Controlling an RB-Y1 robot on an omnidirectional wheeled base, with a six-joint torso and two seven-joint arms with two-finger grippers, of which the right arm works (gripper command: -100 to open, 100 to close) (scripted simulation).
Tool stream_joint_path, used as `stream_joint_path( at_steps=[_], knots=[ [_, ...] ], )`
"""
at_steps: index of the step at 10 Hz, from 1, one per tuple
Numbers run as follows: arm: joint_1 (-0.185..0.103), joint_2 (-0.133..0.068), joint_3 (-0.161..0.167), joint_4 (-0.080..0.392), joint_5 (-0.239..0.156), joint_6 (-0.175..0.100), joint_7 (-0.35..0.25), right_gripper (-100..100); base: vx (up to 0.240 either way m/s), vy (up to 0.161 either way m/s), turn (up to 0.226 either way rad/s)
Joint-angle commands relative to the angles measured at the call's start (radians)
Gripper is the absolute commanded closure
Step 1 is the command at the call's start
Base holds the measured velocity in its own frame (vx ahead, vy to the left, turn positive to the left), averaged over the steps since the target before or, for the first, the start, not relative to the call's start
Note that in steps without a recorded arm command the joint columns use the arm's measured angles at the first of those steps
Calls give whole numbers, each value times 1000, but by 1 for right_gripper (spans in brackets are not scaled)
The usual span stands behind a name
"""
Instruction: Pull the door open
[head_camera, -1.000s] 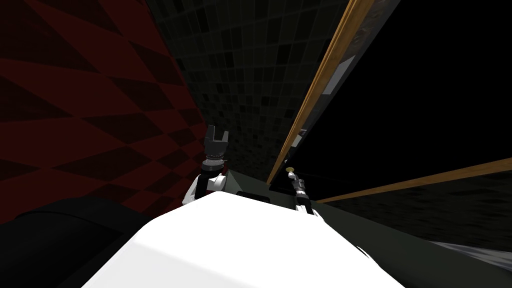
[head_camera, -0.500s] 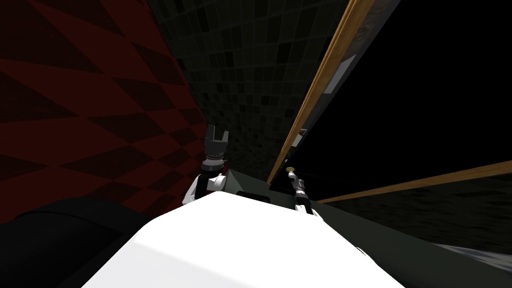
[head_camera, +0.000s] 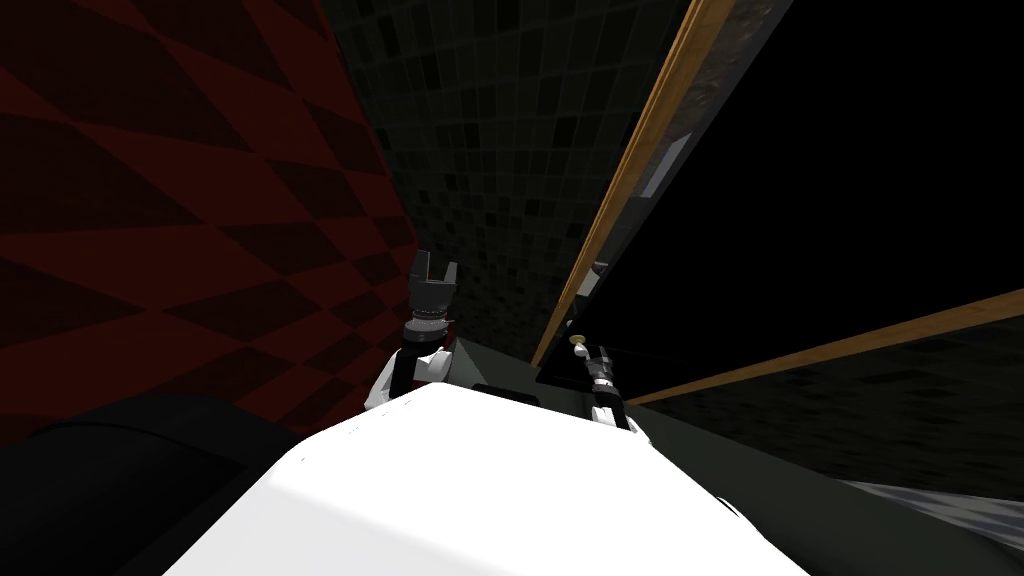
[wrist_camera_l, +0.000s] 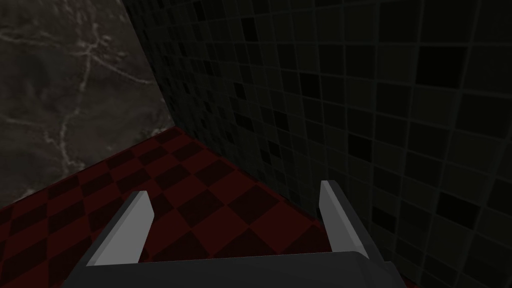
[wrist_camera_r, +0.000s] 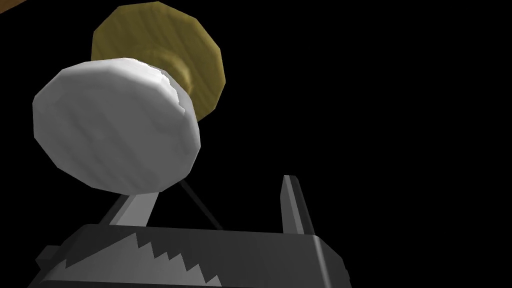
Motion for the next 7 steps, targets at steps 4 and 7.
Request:
stream_joint_path(
  at_steps=[4,7],
  knots=[
    [-20,35,36,29,-15,-10,-117,-100,-48,-15,19],
    [-22,39,42,27,-27,-7,-157,-100,-40,-7,21]
  ],
)
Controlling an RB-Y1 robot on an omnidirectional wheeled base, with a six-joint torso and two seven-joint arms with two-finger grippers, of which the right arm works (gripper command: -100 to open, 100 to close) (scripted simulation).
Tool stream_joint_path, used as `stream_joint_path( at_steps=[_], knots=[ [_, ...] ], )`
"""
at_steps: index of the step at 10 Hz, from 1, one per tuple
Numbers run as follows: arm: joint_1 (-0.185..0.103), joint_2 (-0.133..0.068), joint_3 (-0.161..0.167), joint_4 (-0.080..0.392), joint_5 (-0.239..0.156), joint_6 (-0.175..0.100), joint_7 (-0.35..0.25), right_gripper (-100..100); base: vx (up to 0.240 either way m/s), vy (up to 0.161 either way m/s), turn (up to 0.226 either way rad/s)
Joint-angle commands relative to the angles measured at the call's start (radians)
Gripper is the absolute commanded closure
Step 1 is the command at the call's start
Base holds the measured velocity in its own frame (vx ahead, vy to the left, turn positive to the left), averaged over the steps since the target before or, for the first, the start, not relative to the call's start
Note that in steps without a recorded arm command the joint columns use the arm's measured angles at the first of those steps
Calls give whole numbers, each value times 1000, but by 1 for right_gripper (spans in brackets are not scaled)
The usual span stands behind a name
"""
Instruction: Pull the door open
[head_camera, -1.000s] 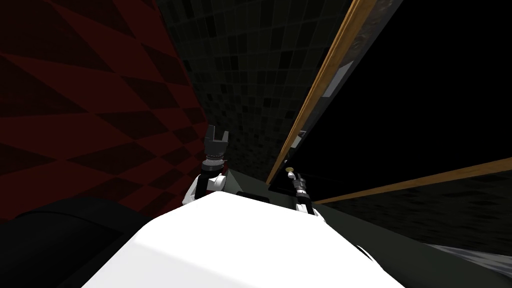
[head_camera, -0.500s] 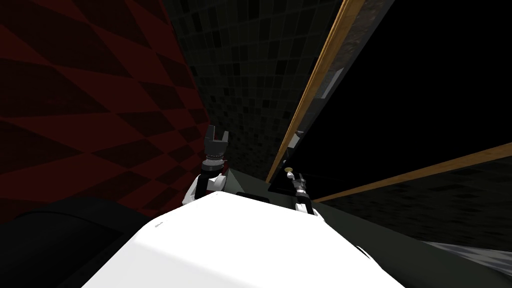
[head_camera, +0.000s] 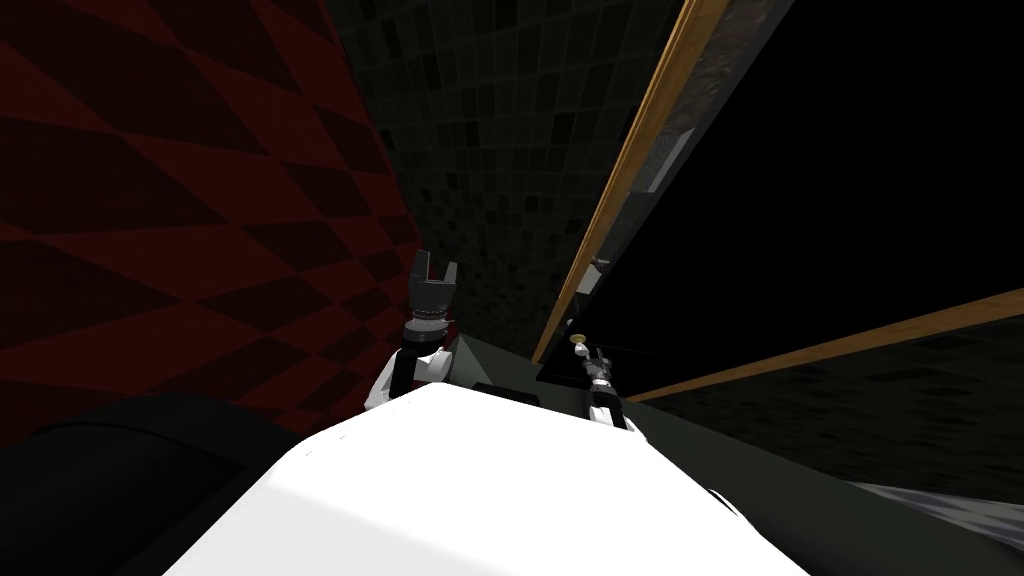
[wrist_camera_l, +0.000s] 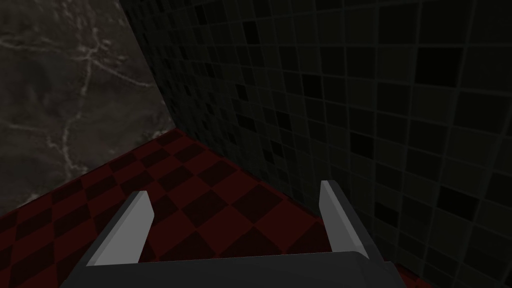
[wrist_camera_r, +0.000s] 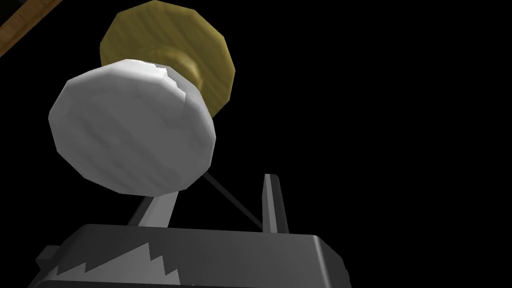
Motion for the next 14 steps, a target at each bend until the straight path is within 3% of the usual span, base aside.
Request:
stream_joint_path(
  at_steps=[1,2,6,9,14],
  knots=[
    [-6,28,19,-12,7,9,-1,-100,-15,-16,-14],
    [-6,28,19,-12,7,9,-1,-100,-5,-7,-18],
    [-14,42,37,-21,-31,22,-118,-100,-67,4,63],
    [-17,46,43,-24,-44,26,-167,-100,-43,4,6],
    [-29,65,68,-35,-97,43,-315,-100,-64,-34,25]
  ],
)
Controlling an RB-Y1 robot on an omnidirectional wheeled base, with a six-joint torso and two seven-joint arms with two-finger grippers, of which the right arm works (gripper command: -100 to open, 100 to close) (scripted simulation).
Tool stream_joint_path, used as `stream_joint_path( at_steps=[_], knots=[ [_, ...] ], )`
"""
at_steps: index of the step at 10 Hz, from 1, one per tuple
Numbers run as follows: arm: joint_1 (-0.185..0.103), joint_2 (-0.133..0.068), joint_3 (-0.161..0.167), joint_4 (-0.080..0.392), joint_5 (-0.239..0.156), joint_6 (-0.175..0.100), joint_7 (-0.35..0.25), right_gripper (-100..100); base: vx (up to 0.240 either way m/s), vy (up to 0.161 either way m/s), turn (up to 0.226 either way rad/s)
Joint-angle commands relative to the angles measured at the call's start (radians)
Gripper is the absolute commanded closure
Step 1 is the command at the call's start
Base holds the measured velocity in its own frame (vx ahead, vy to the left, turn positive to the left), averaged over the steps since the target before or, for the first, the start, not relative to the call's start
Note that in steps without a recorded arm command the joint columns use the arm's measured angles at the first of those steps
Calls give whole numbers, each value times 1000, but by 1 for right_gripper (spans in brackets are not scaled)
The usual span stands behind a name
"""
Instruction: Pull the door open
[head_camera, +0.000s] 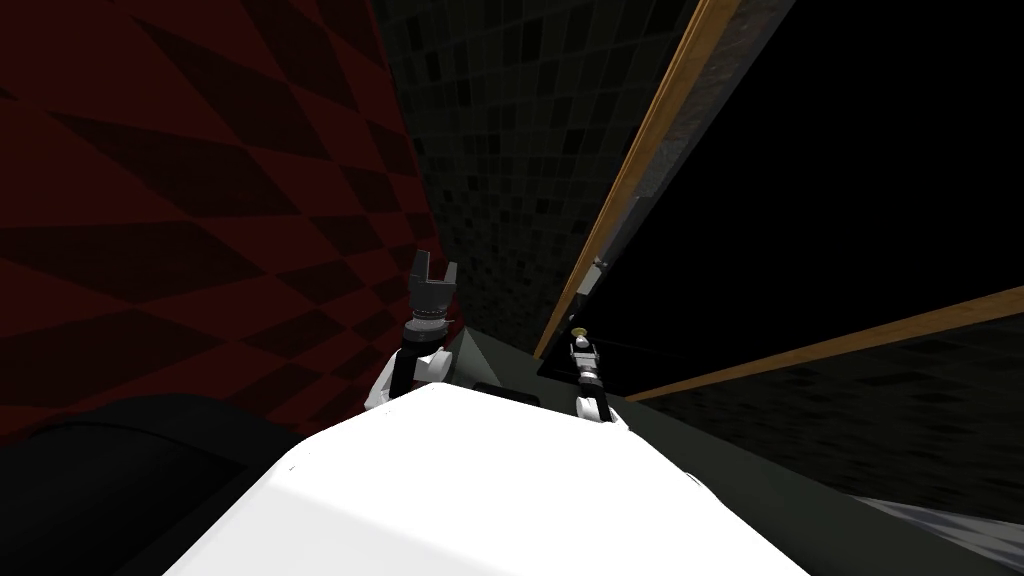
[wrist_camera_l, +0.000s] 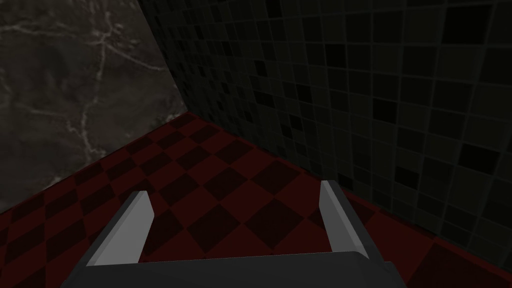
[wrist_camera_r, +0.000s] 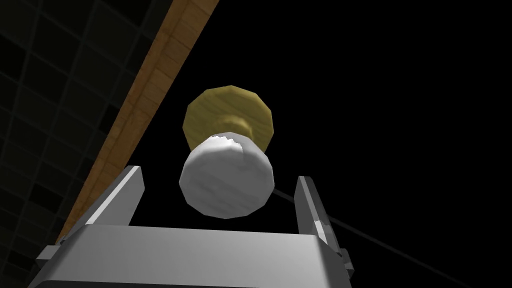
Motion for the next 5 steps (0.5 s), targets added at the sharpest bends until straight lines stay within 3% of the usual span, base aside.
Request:
stream_joint_path(
  at_steps=[1,5],
  knots=[
    [2,3,3,-9,-8,6,-39,-100,-57,-18,16],
    [-6,16,22,-17,-46,19,-146,-100,-58,-15,20]
  ],
)
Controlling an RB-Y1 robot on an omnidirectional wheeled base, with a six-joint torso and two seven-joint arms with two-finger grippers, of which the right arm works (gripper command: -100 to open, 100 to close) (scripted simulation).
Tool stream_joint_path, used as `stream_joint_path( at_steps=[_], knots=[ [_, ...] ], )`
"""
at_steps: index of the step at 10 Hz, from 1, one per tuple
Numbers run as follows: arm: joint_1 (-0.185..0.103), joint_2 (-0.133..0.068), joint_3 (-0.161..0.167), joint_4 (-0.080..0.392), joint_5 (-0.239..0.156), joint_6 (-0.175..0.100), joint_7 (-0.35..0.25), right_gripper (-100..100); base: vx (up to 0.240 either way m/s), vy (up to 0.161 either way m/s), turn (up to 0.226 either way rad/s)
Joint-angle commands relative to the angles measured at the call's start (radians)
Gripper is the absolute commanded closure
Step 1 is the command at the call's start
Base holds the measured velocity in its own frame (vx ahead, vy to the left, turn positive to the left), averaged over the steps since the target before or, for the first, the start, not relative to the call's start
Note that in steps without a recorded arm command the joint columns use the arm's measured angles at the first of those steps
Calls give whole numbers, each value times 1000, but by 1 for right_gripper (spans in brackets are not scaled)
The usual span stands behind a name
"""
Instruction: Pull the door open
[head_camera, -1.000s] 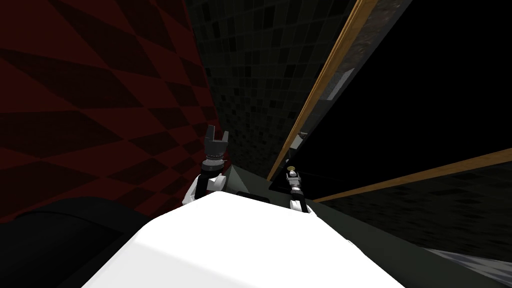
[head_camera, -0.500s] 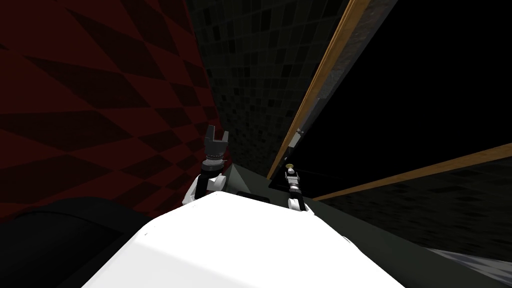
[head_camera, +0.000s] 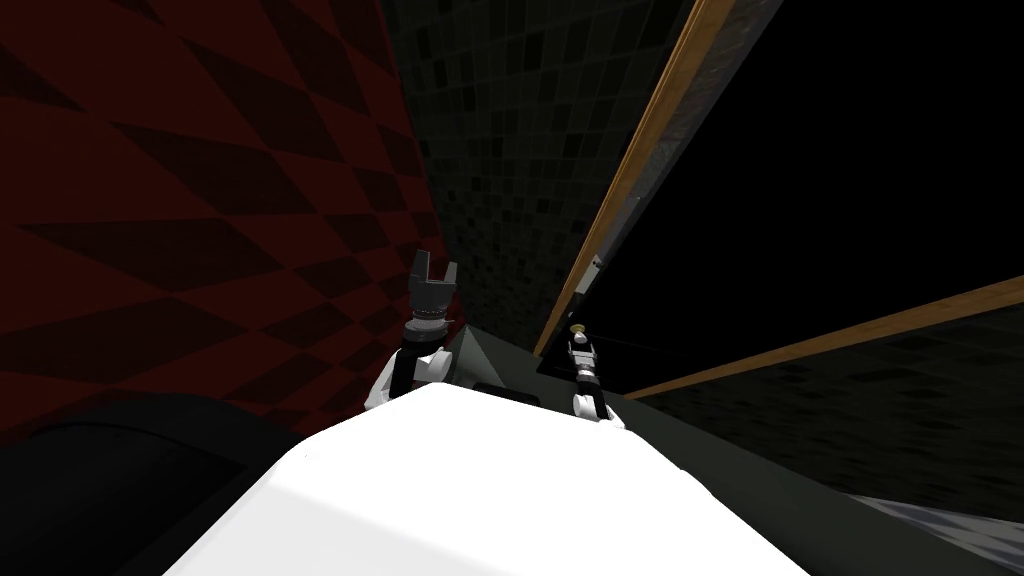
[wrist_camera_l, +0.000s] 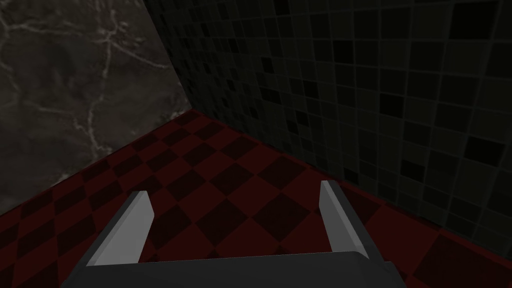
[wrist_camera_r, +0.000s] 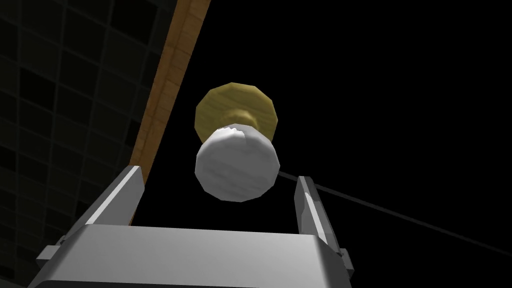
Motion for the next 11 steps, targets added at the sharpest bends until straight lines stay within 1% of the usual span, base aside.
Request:
stream_joint_path(
  at_steps=[1,2,3,4,5,6,9,11],
  knots=[
    [-2,2,4,1,-7,1,-39,-100,-64,-25,13],
    [-5,7,9,-1,-19,4,-74,-100,-53,-19,16],
    [-5,7,9,-1,-19,4,-79,-100,-39,-17,10],
    [-7,10,15,-4,-30,8,-119,-100,-49,-23,16],
    [-9,14,20,-6,-40,11,-144,-100,-73,-26,28],
    [-9,14,20,-6,-40,11,-157,-100,-52,-21,10],
    [-15,23,32,-11,-66,19,-249,-100,-61,-29,18],
    [-18,27,37,-14,-77,23,-289,-100,-70,-17,12]
  ],
)
